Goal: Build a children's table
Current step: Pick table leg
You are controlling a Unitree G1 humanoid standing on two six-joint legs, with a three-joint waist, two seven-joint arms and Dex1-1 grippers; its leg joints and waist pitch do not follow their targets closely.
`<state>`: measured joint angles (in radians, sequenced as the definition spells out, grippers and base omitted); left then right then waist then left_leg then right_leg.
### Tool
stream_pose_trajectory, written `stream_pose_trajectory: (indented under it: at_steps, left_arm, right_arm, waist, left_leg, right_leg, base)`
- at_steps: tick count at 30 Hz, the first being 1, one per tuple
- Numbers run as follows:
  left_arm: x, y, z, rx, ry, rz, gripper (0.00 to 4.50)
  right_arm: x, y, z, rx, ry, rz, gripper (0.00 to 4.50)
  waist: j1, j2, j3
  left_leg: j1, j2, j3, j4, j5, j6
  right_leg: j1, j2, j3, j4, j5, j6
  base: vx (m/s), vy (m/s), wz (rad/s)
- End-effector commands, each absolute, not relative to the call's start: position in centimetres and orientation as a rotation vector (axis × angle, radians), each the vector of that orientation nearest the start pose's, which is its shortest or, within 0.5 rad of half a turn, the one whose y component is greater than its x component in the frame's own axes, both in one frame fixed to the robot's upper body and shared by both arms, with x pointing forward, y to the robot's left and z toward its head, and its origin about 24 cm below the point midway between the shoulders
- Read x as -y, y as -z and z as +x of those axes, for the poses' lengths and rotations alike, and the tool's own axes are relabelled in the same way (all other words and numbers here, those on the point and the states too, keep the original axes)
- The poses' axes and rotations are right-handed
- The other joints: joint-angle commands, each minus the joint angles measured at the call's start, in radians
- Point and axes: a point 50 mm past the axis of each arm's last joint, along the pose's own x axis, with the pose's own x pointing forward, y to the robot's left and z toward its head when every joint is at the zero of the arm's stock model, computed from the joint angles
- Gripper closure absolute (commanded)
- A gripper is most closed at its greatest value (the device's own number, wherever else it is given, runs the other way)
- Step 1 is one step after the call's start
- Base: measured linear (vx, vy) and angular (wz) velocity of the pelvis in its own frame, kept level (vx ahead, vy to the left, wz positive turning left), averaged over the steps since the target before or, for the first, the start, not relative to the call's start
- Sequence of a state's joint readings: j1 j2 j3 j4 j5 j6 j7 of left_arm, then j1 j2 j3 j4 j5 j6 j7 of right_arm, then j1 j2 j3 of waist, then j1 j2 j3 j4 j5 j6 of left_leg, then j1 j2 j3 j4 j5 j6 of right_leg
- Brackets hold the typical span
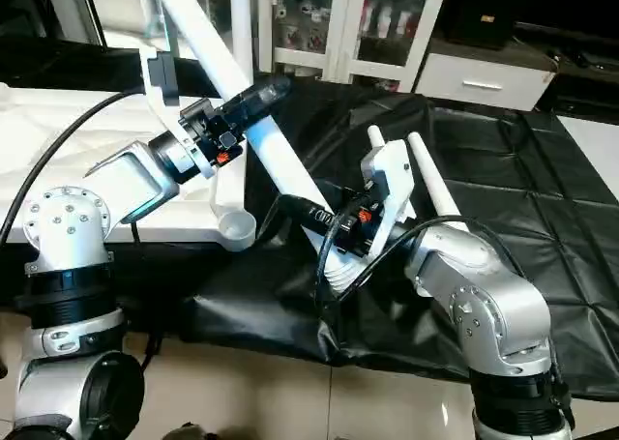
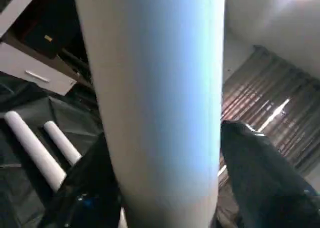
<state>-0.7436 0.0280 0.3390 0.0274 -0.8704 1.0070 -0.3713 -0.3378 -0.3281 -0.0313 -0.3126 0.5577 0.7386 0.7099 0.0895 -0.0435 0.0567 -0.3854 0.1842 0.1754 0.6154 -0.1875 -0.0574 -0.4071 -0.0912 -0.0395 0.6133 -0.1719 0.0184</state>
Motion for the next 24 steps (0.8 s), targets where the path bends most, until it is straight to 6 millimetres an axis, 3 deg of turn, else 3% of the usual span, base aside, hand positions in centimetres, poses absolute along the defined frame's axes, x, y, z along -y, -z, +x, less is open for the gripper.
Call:
stream_pose_trajectory:
  at_steps: [1,6,10,17,19,23,24]
  left_arm:
    - [-9.48,-20.33,32.59,-0.113,0.959,-0.767,1.87]
    - [-9.80,-20.59,32.84,-0.093,0.937,-0.778,2.36]
    - [-9.97,-20.65,32.90,-0.090,0.929,-0.787,2.60]
    - [-10.15,-20.88,32.89,-0.088,0.941,-0.795,2.72]
    - [-10.11,-20.86,32.89,-0.090,0.945,-0.788,2.73]
    - [-10.05,-20.86,32.85,-0.091,0.956,-0.765,2.73]
    - [-9.89,-20.98,32.46,-0.084,1.020,-0.669,2.73]
  right_arm:
    - [13.11,-15.59,27.13,-0.044,-0.995,0.140,2.68]
    - [13.13,-15.56,27.34,-0.040,-0.980,0.140,2.68]
    - [13.09,-15.56,27.45,-0.037,-0.976,0.137,2.68]
    - [12.92,-15.59,27.82,-0.030,-0.956,0.139,2.68]
    - [12.85,-15.56,27.90,-0.033,-0.956,0.152,2.12]
    - [12.73,-15.56,27.93,-0.036,-0.965,0.171,1.80]
    - [12.81,-15.87,27.93,-0.038,-0.991,0.217,1.65]
  waist:
    - [0.000,0.010,-0.069]
    - [0.001,0.005,-0.069]
    - [0.001,0.008,-0.068]
    - [0.002,0.012,-0.068]
    - [0.001,0.011,-0.067]
    - [0.001,0.011,-0.068]
    - [0.001,0.008,-0.068]
  left_leg:
    - [0.021,0.031,-0.011,-0.085,-0.176,-0.035]
    - [0.020,0.031,-0.010,-0.085,-0.178,-0.034]
    - [0.020,0.031,-0.011,-0.086,-0.187,-0.040]
    - [0.021,0.031,-0.011,-0.086,-0.186,-0.042]
    - [0.020,0.031,-0.011,-0.088,-0.195,-0.043]
    - [0.021,0.030,-0.011,-0.088,-0.193,-0.046]
    - [0.023,0.030,-0.011,-0.089,-0.191,-0.044]
  right_leg:
    - [0.047,-0.036,0.027,-0.064,-0.150,-0.181]
    - [0.048,-0.037,0.028,-0.065,-0.153,-0.181]
    - [0.047,-0.038,0.028,-0.066,-0.165,-0.177]
    - [0.047,-0.038,0.028,-0.065,-0.152,-0.179]
    - [0.047,-0.037,0.027,-0.066,-0.159,-0.177]
    - [0.046,-0.036,0.027,-0.065,-0.159,-0.175]
    - [0.045,-0.037,0.027,-0.067,-0.166,-0.171]
  base:
    - [0.000,0.000,0.00]
    - [0.000,0.000,0.00]
    - [0.000,0.000,0.00]
    - [0.000,0.000,0.00]
    - [0.000,0.000,0.00]
    - [0.000,0.000,0.00]
    - [0.000,0.000,0.00]
